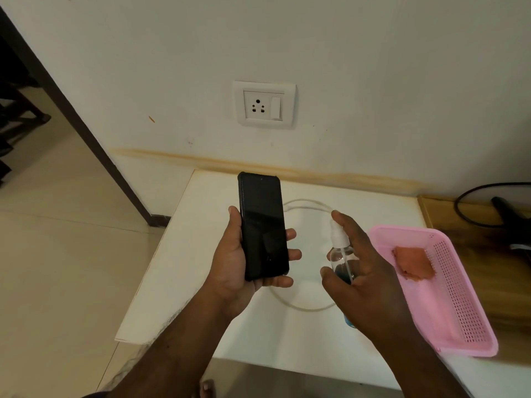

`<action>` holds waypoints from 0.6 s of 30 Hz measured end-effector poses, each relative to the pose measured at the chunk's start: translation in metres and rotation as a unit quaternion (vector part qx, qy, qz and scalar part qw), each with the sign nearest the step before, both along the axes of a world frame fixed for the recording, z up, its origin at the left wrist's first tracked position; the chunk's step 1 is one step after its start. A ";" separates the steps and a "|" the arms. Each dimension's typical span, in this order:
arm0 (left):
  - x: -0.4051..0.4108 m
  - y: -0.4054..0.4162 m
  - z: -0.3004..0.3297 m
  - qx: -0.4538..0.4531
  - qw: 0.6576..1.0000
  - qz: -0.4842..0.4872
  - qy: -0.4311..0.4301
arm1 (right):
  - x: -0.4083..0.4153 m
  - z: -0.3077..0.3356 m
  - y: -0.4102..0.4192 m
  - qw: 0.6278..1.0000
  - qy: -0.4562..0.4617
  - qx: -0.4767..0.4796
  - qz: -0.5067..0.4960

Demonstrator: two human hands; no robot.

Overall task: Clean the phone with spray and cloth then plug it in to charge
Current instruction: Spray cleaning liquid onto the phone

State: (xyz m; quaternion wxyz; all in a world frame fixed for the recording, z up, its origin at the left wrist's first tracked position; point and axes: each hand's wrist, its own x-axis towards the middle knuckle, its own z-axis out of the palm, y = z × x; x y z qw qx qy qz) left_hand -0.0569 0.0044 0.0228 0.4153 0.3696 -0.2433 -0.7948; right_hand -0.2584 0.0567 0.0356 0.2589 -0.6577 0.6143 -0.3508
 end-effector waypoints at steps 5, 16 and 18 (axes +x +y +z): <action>0.003 -0.002 -0.003 -0.001 1.000 0.019 0.005 | 0.007 -0.002 0.003 0.999 0.014 0.013 0.048; 0.000 0.000 -0.005 0.010 1.000 0.019 0.004 | 0.010 -0.006 0.001 0.999 0.037 -0.014 0.018; 0.001 0.000 -0.004 0.010 1.000 0.015 0.008 | 0.008 -0.006 -0.001 0.999 0.029 -0.024 -0.003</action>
